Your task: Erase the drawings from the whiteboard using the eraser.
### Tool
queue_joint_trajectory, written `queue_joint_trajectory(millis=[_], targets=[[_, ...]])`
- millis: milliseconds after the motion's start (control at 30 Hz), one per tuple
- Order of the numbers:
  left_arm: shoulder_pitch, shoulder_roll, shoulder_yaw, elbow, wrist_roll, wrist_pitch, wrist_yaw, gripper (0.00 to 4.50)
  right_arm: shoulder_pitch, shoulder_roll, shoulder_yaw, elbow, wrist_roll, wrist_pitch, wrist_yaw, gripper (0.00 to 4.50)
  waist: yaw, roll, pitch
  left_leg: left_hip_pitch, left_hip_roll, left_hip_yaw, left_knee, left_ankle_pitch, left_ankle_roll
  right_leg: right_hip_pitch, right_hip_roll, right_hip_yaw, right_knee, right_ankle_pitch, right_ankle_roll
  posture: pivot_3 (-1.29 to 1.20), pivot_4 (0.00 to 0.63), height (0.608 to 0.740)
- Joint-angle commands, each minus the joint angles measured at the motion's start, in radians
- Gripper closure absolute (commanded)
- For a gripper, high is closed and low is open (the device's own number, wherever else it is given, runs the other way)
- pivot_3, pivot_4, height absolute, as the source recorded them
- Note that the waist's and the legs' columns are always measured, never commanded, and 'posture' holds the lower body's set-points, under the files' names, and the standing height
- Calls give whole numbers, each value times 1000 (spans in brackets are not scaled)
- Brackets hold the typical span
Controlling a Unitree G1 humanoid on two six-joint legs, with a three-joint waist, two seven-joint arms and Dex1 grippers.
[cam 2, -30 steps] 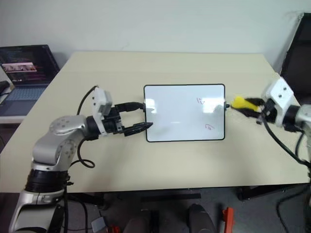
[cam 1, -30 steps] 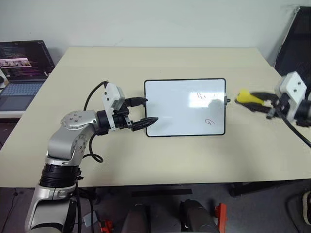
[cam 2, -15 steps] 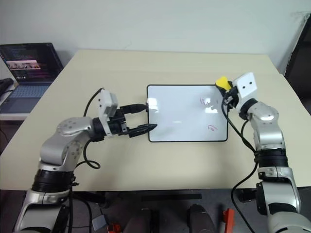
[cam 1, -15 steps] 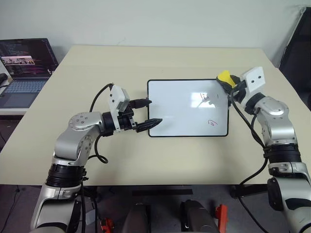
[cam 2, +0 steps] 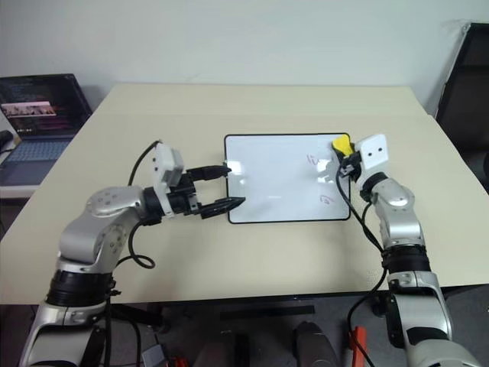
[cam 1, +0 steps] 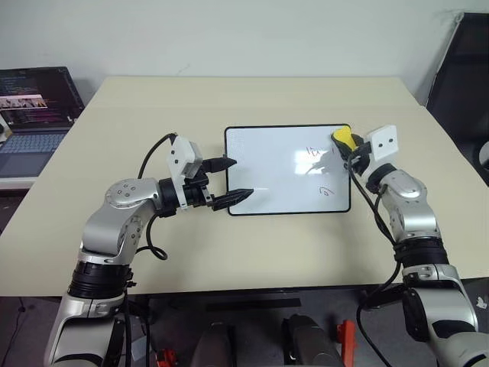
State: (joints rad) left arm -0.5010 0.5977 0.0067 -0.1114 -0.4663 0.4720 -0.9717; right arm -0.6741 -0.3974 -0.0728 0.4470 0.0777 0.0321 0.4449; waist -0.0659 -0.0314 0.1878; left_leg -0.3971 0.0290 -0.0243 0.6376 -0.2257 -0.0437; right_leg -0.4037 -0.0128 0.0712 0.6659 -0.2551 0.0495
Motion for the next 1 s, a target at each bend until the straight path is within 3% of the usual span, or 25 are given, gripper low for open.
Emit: queue_joint_trajectory(millis=[33,567,800,1000], targets=[[-6,13,24,-32,-11,-10,-1,0,30,48,73,15,-45,39,-7,3380,-9,-1,-1,0,0,0,1,0,0,0,0,0,0,0,0,0,150,740],[-9,15,25,-30,-9,-11,3,0,62,136,197,-116,-65,73,66,3380,-23,-1,-1,-1,2,0,6,1,1,0,4,2,0,4,4,0,150,740],[-11,14,22,-28,-7,-12,3,0,-6,52,97,29,-111,53,-98,3380,-16,-1,-1,-1,2,0,7,1,2,0,3,2,0,5,6,0,150,740],[-19,9,16,-19,-4,-16,1,0,-10,-35,59,115,-124,33,-138,3381,0,-3,-2,-1,1,0,7,2,3,1,2,2,-2,5,6,0,150,740]])
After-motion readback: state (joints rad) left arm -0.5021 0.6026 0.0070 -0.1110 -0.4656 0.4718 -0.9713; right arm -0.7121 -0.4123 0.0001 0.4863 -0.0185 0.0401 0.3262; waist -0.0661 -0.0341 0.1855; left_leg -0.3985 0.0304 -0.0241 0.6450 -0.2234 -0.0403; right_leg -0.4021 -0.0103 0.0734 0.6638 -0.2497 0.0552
